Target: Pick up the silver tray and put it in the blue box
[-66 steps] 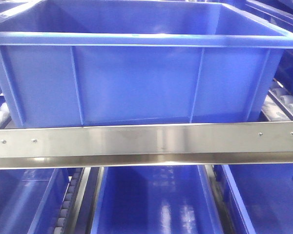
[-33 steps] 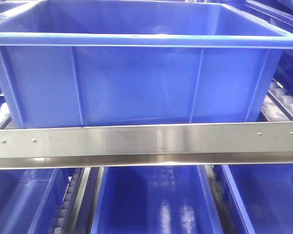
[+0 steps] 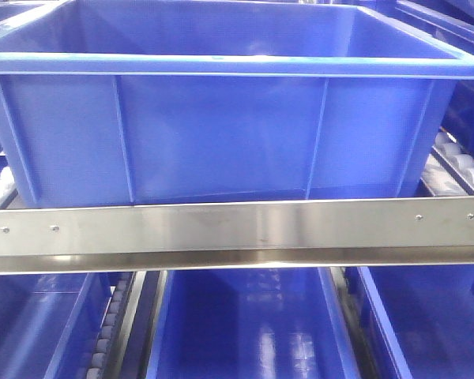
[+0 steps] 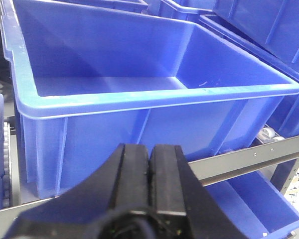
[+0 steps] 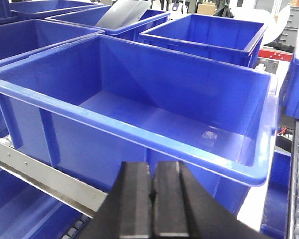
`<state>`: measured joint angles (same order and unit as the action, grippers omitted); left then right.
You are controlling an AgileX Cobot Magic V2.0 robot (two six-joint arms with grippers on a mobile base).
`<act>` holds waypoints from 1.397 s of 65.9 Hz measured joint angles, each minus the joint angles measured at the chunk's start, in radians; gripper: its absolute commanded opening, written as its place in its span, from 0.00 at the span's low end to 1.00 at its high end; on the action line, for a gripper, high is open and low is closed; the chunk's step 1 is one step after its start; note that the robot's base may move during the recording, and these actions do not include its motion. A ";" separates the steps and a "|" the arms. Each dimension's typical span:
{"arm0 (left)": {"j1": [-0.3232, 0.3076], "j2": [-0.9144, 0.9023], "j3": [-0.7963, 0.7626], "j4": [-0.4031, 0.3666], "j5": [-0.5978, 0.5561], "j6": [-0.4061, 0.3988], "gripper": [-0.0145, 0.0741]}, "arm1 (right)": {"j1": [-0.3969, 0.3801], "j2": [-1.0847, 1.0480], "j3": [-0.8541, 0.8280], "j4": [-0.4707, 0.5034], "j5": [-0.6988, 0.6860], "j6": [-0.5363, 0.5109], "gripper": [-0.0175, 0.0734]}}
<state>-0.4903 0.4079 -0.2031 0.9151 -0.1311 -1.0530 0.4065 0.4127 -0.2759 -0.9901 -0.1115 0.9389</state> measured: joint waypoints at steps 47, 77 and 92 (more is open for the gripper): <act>0.000 0.000 0.000 0.002 -0.004 0.000 0.06 | -0.367 -0.378 0.306 0.932 0.035 -0.900 0.25; 0.000 0.000 0.000 0.002 -0.006 0.000 0.06 | -0.371 -0.422 0.306 0.959 0.050 -0.939 0.25; 0.000 0.000 0.000 0.002 -0.006 0.000 0.06 | -0.371 -0.422 0.306 0.959 0.053 -0.944 0.25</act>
<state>-0.4903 0.4079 -0.2031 0.9167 -0.1370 -1.0530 0.0351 -0.0096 0.0302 -0.0312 -0.0588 -0.0053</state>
